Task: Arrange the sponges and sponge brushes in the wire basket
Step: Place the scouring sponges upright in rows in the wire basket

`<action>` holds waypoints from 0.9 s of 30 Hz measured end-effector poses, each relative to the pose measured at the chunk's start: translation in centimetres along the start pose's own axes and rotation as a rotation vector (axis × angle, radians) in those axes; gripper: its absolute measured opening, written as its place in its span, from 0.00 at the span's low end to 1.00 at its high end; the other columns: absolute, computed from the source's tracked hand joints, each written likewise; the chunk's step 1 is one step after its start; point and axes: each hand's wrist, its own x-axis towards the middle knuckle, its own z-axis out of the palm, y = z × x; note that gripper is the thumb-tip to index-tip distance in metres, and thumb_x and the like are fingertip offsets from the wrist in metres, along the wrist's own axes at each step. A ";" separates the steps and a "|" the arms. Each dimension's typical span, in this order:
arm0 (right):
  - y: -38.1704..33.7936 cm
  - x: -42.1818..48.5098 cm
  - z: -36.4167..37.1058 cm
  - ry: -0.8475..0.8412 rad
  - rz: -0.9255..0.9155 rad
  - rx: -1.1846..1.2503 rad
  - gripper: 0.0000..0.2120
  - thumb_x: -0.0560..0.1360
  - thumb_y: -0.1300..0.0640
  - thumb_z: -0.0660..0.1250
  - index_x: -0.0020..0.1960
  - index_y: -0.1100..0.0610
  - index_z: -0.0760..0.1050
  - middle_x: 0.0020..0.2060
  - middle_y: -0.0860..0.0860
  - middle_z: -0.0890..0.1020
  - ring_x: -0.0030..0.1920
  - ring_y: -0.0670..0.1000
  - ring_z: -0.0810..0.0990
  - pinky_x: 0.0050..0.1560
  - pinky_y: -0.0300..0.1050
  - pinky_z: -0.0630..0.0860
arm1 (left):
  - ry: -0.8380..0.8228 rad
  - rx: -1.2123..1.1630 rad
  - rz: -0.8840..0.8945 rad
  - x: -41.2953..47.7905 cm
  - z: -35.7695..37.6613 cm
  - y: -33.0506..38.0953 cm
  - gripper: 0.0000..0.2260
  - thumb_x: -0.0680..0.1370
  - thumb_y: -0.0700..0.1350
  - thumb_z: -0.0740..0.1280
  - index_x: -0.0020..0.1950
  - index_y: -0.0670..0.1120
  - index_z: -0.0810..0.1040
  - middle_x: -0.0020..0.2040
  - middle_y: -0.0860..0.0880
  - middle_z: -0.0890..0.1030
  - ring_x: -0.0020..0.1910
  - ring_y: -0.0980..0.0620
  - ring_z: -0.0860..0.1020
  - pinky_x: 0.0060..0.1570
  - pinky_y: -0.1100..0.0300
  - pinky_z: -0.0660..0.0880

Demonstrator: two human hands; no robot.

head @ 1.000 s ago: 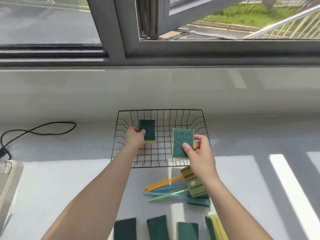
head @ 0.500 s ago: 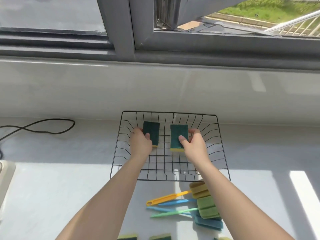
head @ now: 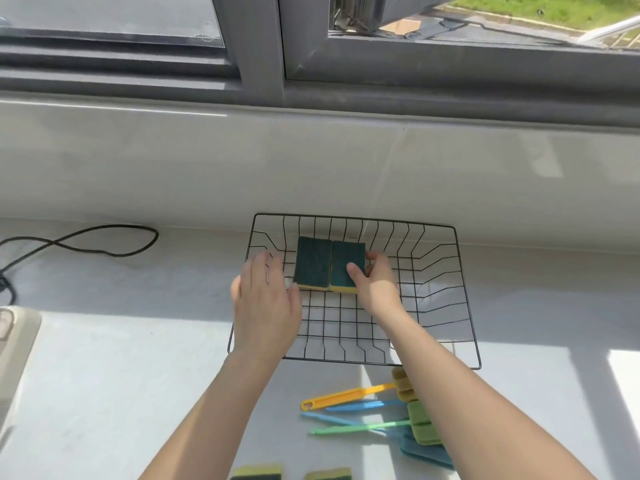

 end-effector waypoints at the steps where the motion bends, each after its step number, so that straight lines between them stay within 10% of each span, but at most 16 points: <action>1: 0.0 -0.1 0.1 -0.001 -0.003 0.006 0.22 0.79 0.54 0.69 0.70 0.57 0.67 0.55 0.51 0.76 0.55 0.52 0.77 0.51 0.44 0.72 | -0.017 0.055 0.007 -0.6 -0.1 -0.7 0.22 0.78 0.48 0.64 0.70 0.42 0.69 0.71 0.42 0.70 0.71 0.41 0.66 0.66 0.46 0.64; 10: 0.0 -1.0 1.2 -0.045 -0.044 0.069 0.20 0.80 0.56 0.68 0.69 0.57 0.66 0.59 0.55 0.79 0.60 0.55 0.79 0.60 0.51 0.77 | -0.235 0.035 -0.076 -2.9 -0.1 -2.7 0.30 0.81 0.56 0.58 0.80 0.43 0.57 0.82 0.43 0.53 0.81 0.43 0.50 0.72 0.46 0.66; 17: -0.6 -1.1 3.2 -0.068 -0.083 0.054 0.19 0.80 0.56 0.67 0.68 0.56 0.67 0.59 0.55 0.79 0.59 0.54 0.80 0.50 0.39 0.76 | -0.254 0.020 -0.076 -2.9 -0.4 -2.5 0.31 0.82 0.56 0.57 0.81 0.43 0.55 0.82 0.43 0.51 0.81 0.44 0.48 0.73 0.48 0.64; 27: -1.1 -3.3 1.8 -0.035 -0.124 -0.036 0.26 0.81 0.52 0.66 0.75 0.61 0.64 0.59 0.57 0.77 0.59 0.54 0.77 0.58 0.46 0.76 | -0.253 -0.029 -0.040 -3.2 -1.4 -2.9 0.30 0.81 0.53 0.60 0.80 0.42 0.58 0.81 0.41 0.55 0.80 0.40 0.51 0.73 0.43 0.62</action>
